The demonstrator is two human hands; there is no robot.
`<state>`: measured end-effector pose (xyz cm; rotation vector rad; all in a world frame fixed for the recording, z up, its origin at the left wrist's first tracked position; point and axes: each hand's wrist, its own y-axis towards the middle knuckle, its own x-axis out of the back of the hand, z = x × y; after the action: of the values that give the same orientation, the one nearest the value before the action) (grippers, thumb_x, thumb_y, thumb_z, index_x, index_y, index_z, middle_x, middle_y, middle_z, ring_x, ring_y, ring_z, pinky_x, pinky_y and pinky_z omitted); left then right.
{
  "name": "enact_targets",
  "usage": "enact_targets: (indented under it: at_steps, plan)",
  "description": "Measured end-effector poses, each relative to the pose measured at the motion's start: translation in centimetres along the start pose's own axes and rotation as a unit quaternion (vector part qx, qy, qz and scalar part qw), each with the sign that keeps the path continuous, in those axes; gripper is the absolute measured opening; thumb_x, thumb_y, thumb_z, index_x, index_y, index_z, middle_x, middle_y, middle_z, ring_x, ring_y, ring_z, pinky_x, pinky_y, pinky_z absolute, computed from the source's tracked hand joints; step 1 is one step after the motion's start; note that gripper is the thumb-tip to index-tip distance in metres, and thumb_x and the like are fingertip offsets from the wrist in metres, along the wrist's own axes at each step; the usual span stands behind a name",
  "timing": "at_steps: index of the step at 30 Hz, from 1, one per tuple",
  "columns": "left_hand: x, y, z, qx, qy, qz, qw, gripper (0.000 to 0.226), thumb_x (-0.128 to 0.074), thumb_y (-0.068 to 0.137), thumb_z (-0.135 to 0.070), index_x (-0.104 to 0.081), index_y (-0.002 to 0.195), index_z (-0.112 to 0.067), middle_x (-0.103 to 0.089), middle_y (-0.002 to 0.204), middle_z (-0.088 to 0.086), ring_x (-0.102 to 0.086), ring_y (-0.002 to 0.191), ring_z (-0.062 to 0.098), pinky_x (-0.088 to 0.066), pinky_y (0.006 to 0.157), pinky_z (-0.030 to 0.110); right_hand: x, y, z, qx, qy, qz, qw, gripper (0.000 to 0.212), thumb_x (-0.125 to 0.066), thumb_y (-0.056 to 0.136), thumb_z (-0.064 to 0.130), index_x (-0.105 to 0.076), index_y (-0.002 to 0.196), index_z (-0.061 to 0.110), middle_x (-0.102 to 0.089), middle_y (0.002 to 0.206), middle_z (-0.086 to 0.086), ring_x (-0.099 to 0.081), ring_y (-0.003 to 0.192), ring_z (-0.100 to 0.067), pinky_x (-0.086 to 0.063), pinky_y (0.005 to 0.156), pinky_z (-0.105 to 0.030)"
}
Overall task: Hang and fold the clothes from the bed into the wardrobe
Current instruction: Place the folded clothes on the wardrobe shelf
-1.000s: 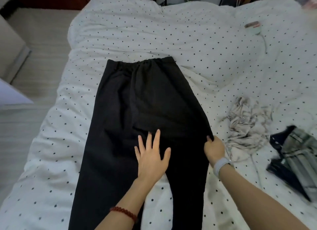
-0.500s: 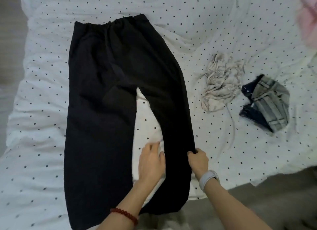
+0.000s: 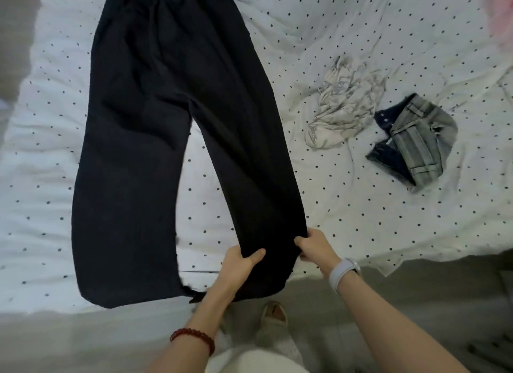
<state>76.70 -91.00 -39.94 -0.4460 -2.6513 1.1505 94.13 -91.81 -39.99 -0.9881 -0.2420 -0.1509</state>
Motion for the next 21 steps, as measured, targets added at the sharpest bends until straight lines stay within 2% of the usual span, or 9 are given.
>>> enact_targets:
  at_steps: [2, 5, 8, 9, 12, 14, 17, 19, 21]
  plan:
    - [-0.7, -1.3, 1.1, -0.022, 0.016, -0.025, 0.999, 0.022, -0.061, 0.090, -0.019, -0.059, 0.111, -0.014, -0.065, 0.103, 0.000, -0.061, 0.093, 0.013, -0.050, 0.075, 0.019, -0.3, -0.2, -2.0, -0.017, -0.046, 0.022, 0.999, 0.017, -0.042, 0.085, -0.002, -0.048, 0.075, 0.010, -0.046, 0.066, -0.006, -0.043, 0.056, -0.020, -0.036, 0.053, -0.028]
    - [-1.0, -2.8, 2.3, -0.061, 0.016, -0.056, 0.996, 0.014, -0.053, 0.095, -0.021, -0.055, 0.108, -0.019, -0.064, 0.101, -0.006, -0.062, 0.094, 0.009, -0.050, 0.075, 0.016, 0.5, -0.6, -4.2, -0.020, -0.072, -0.007, 0.997, 0.018, -0.044, 0.084, 0.002, -0.049, 0.070, 0.012, -0.049, 0.065, -0.007, -0.047, 0.059, -0.021, -0.038, 0.055, -0.027]
    - [-2.5, -4.3, 2.7, -0.079, 0.019, -0.109, 0.991, 0.010, -0.047, 0.097, -0.023, -0.052, 0.097, -0.014, -0.060, 0.081, -0.003, -0.058, 0.075, 0.012, -0.044, 0.061, 0.015, 2.3, -1.6, -5.3, 0.004, -0.118, -0.039, 0.992, 0.014, -0.044, 0.084, 0.003, -0.057, 0.084, -0.001, -0.054, 0.072, -0.011, -0.051, 0.066, -0.024, -0.038, 0.059, -0.027]
    - [-3.0, -4.3, 2.9, -0.070, 0.035, -0.125, 0.989, 0.014, -0.045, 0.098, -0.025, -0.050, 0.097, -0.012, -0.059, 0.082, 0.000, -0.056, 0.076, 0.017, -0.042, 0.062, 0.019, 2.6, -1.7, -5.5, 0.018, -0.109, -0.042, 0.993, 0.017, -0.043, 0.084, 0.002, -0.057, 0.091, -0.005, -0.055, 0.076, -0.012, -0.051, 0.068, -0.024, -0.038, 0.061, -0.028]
    - [-3.8, -4.2, 4.3, 0.000, 0.123, -0.097, 0.988, 0.032, -0.046, 0.097, -0.028, -0.044, 0.120, -0.006, -0.058, 0.114, 0.010, -0.056, 0.105, 0.027, -0.043, 0.082, 0.031, 3.2, -4.4, -5.4, 0.085, -0.066, -0.020, 0.994, 0.024, -0.039, 0.090, 0.000, -0.054, 0.108, 0.005, -0.058, 0.095, -0.007, -0.055, 0.087, -0.021, -0.043, 0.073, -0.028]
    - [-3.5, -4.3, 5.5, 0.051, 0.144, -0.039, 0.988, 0.041, -0.052, 0.095, -0.024, -0.037, 0.129, -0.005, -0.055, 0.124, 0.011, -0.054, 0.112, 0.027, -0.044, 0.091, 0.035, 2.9, -6.8, -4.8, 0.155, -0.065, 0.021, 0.986, 0.039, -0.036, 0.093, 0.000, -0.047, 0.125, 0.019, -0.055, 0.108, 0.007, -0.055, 0.100, -0.009, -0.043, 0.078, -0.015]
    - [-1.3, -5.5, 5.5, 0.122, -0.062, -0.062, 0.989, 0.039, -0.051, 0.096, -0.019, -0.037, 0.131, -0.013, -0.056, 0.119, 0.009, -0.058, 0.101, 0.023, -0.045, 0.085, 0.034, 1.1, -9.4, -3.5, 0.223, -0.086, 0.121, 0.963, 0.048, -0.034, 0.098, 0.004, -0.031, 0.141, 0.026, -0.043, 0.128, 0.021, -0.047, 0.111, 0.011, -0.034, 0.089, 0.001]
    - [1.7, -6.5, 5.3, 0.129, -0.205, -0.104, 0.965, 0.026, -0.049, 0.097, -0.019, -0.047, 0.122, -0.013, -0.058, 0.111, 0.007, -0.060, 0.099, 0.025, -0.048, 0.083, 0.037, -1.2, -10.3, -2.5, 0.245, -0.107, 0.145, 0.953, 0.047, -0.035, 0.099, 0.010, -0.029, 0.144, 0.021, -0.040, 0.137, 0.015, -0.043, 0.126, -0.002, -0.033, 0.101, -0.009]
    - [5.6, -7.4, 5.4, 0.105, -0.233, -0.152, 0.955, 0.020, -0.049, 0.097, -0.017, -0.055, 0.114, -0.008, -0.062, 0.099, 0.007, -0.062, 0.089, 0.023, -0.050, 0.075, 0.033, -3.9, -11.2, -1.2, 0.257, -0.130, 0.161, 0.944, 0.049, -0.036, 0.100, 0.015, -0.023, 0.148, 0.019, -0.043, 0.136, 0.010, -0.046, 0.125, -0.023, -0.038, 0.104, -0.025]
